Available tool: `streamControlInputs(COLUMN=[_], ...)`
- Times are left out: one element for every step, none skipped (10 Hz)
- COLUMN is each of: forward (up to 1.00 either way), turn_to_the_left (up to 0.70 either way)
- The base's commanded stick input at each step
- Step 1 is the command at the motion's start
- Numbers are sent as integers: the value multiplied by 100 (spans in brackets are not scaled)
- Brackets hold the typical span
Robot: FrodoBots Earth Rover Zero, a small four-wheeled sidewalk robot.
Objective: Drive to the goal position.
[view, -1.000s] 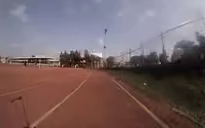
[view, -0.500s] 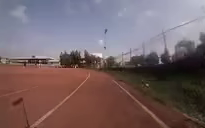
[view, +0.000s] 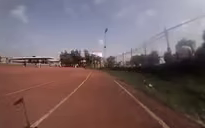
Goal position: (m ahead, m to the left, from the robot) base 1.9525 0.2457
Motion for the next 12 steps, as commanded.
streamControlInputs(forward=[50,50,50,50,50,50,50,50,50,50,50,50], turn_to_the_left=[0,0,0,0,0,0,0,0,0,0,0,0])
